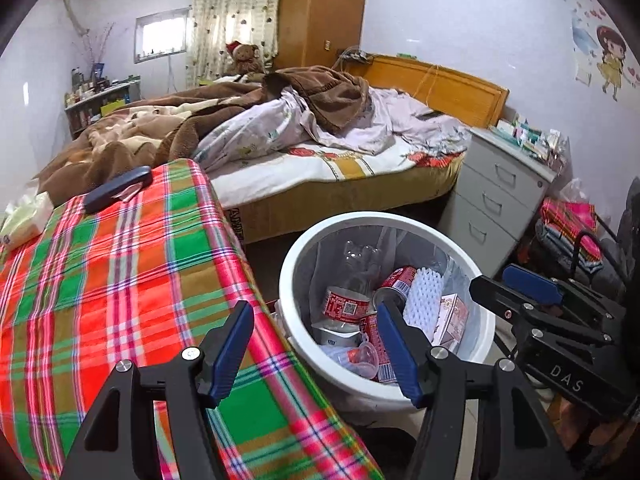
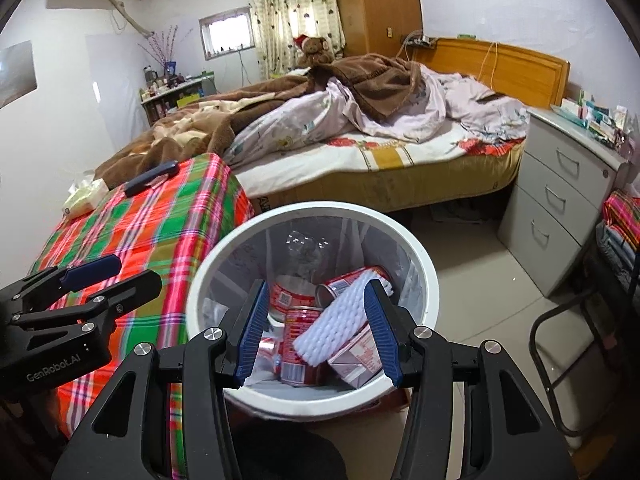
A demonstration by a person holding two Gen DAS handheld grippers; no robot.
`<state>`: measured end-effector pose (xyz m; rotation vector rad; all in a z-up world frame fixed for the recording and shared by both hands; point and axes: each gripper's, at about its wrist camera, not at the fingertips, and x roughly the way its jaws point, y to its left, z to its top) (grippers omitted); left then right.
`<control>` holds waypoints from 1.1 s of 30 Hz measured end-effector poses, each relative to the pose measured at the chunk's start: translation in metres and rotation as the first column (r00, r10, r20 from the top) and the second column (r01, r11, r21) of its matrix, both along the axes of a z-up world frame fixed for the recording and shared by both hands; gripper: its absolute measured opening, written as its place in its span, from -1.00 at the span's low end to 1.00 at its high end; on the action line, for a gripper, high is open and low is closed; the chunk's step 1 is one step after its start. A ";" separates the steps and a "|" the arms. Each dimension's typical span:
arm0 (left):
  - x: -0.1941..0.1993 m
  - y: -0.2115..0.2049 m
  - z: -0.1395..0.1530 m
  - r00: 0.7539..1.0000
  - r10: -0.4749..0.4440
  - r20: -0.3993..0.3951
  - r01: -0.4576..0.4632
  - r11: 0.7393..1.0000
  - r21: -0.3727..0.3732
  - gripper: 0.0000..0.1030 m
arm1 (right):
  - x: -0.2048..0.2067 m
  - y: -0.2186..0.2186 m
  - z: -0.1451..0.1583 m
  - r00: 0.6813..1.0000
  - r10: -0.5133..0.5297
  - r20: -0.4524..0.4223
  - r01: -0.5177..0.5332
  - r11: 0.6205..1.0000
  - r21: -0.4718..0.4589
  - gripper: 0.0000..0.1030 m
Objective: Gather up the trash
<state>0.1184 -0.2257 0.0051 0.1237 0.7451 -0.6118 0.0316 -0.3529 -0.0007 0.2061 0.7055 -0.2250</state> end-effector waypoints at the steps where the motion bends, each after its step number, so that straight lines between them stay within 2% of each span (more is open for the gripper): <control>1: -0.004 0.005 0.003 1.000 0.015 0.015 -0.015 1.000 -0.005 0.24 | -0.002 0.002 0.002 1.000 0.003 0.010 -0.003 1.000 -0.002 -0.01; 7: -0.027 0.038 0.015 0.991 0.089 0.096 -0.090 0.996 0.000 0.24 | -0.014 0.023 0.010 0.997 0.016 0.070 -0.013 0.999 -0.040 -0.01; 11: -0.041 0.055 0.020 0.986 0.113 0.122 -0.111 0.994 -0.020 0.24 | -0.021 0.038 0.014 0.993 0.034 0.111 -0.027 0.998 -0.065 -0.01; 15: -0.057 0.073 0.021 0.976 0.159 0.152 -0.161 0.987 0.003 0.24 | -0.029 0.055 0.017 0.988 0.064 0.140 -0.054 0.996 -0.077 -0.01; 19: -0.068 0.093 0.020 0.969 0.196 0.151 -0.197 0.980 -0.010 0.24 | -0.038 0.069 0.018 0.980 0.087 0.180 -0.072 0.994 -0.088 -0.01; 25: -0.092 0.112 0.014 0.952 0.239 0.192 -0.248 0.968 0.025 0.24 | -0.047 0.090 0.019 0.970 0.131 0.206 -0.111 0.988 -0.107 -0.01; 33: -0.109 0.135 0.010 0.944 0.270 0.188 -0.273 0.962 -0.009 0.24 | -0.051 0.099 0.014 0.970 0.129 0.208 -0.115 0.990 -0.077 -0.01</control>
